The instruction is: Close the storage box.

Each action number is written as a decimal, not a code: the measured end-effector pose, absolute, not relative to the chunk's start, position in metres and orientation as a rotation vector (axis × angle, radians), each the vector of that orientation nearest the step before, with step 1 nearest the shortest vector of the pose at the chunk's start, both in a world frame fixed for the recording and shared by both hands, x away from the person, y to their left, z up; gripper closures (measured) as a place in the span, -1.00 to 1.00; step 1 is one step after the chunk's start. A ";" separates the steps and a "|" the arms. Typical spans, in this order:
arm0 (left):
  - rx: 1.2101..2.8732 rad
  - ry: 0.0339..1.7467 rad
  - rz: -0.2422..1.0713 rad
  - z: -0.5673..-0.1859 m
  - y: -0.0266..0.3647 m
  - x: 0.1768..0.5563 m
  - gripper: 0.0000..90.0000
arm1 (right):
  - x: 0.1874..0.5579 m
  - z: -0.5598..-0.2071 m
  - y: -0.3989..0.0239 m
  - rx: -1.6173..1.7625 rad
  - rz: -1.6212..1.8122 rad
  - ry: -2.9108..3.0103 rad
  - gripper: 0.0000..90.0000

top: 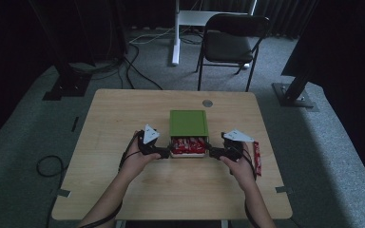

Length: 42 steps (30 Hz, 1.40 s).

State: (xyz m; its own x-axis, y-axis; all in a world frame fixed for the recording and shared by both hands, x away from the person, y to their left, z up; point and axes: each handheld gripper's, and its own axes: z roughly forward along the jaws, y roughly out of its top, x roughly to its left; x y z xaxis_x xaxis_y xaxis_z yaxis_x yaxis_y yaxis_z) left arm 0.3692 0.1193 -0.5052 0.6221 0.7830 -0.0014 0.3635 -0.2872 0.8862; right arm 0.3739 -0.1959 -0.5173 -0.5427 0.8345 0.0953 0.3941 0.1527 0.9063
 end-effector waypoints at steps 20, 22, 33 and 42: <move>1.881 0.910 0.575 -0.501 0.132 0.350 -0.82 | 0.360 -0.507 -0.205 1.130 1.430 1.985 -0.72; 1.886 0.907 0.581 -0.500 0.133 0.349 -0.82 | 0.359 -0.507 -0.207 1.136 1.427 1.982 -0.72; 1.894 0.911 0.581 -0.501 0.141 0.339 -0.82 | 0.350 -0.511 -0.217 1.136 1.398 1.995 -0.73; 1.885 0.945 0.586 -0.506 0.156 0.330 -0.82 | 0.337 -0.510 -0.233 1.158 1.386 1.982 -0.74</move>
